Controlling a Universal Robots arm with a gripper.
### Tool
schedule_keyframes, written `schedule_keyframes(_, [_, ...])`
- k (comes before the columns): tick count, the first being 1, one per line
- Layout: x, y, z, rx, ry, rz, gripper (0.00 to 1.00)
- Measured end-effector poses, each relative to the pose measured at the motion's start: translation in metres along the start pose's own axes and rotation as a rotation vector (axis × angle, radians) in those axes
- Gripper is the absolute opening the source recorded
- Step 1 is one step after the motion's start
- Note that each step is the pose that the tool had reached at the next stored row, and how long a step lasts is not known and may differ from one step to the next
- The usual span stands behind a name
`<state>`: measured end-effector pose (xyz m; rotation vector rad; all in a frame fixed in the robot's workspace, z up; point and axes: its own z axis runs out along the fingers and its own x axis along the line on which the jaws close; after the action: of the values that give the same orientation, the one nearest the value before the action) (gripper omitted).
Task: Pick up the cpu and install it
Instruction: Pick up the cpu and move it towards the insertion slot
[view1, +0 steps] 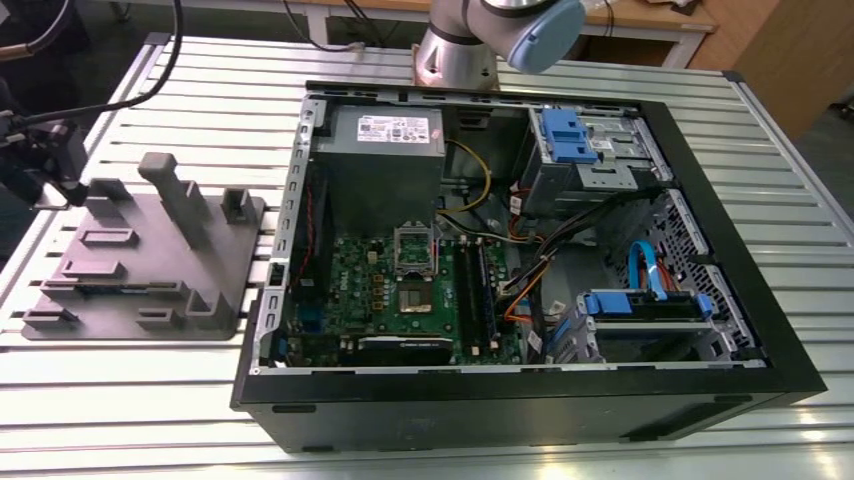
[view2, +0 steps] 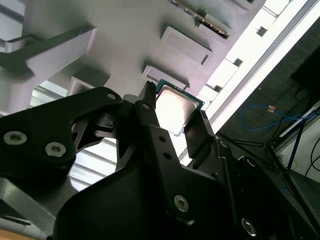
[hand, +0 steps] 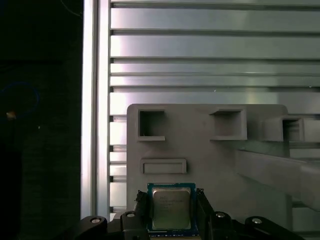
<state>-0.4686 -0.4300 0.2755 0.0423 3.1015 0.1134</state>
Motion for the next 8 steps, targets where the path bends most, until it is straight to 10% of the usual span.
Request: schedule_keyframes(8, [-0.0002,0.0003,-0.0043,-0.0019,0.0,0.0,0.47])
